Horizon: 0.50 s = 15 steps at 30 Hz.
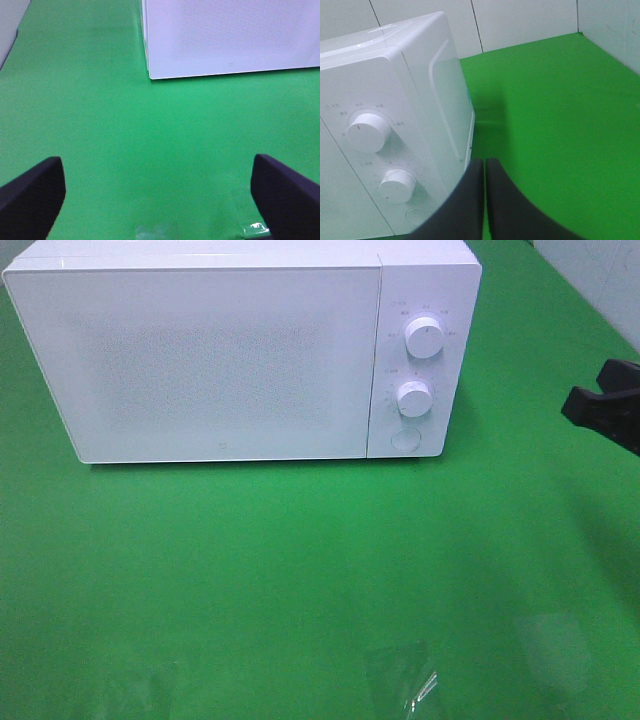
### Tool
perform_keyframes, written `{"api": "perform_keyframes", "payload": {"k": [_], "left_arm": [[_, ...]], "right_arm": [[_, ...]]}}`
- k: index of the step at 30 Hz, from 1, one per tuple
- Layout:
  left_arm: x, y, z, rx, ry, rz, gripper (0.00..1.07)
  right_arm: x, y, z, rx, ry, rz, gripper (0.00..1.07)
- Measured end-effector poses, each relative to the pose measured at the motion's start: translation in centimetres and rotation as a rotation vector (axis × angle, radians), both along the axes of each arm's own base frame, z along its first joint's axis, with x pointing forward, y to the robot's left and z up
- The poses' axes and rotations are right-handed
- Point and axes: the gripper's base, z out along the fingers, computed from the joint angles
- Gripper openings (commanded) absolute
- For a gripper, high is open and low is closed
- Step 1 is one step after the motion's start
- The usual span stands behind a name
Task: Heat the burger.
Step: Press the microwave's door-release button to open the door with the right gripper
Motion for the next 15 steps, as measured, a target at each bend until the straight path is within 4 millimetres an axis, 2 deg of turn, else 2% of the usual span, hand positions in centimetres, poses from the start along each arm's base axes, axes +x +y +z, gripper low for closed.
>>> {"api": "perform_keyframes", "payload": {"k": [8, 10, 11, 12, 13, 14, 15], "left_arm": [[0.0, 0.0, 0.0, 0.0, 0.0, 0.0, 0.93], [0.0, 0.0, 0.0, 0.0, 0.0, 0.0, 0.93], [0.0, 0.0, 0.0, 0.0, 0.0, 0.0, 0.93], [0.0, 0.0, 0.0, 0.0, -0.001, 0.0, 0.93], [0.0, 0.0, 0.0, 0.0, -0.001, 0.0, 0.93], [0.0, 0.0, 0.0, 0.0, -0.001, 0.0, 0.93], [0.0, 0.0, 0.0, 0.0, -0.001, 0.0, 0.93]], "right_arm": [[0.3, 2.6, -1.7, 0.118, 0.01, 0.026, 0.02], [0.3, 3.8, -2.7, 0.295, 0.052, 0.055, 0.02], [0.3, 3.8, -2.7, 0.295, 0.052, 0.055, 0.02], [0.3, 4.3, -3.2, 0.419, 0.087, 0.06, 0.02], [0.3, 4.3, -3.2, 0.419, 0.087, 0.06, 0.02], [0.2, 4.7, -3.6, 0.542, 0.115, 0.062, 0.02], [0.2, 4.7, -3.6, 0.542, 0.115, 0.062, 0.02]]}}
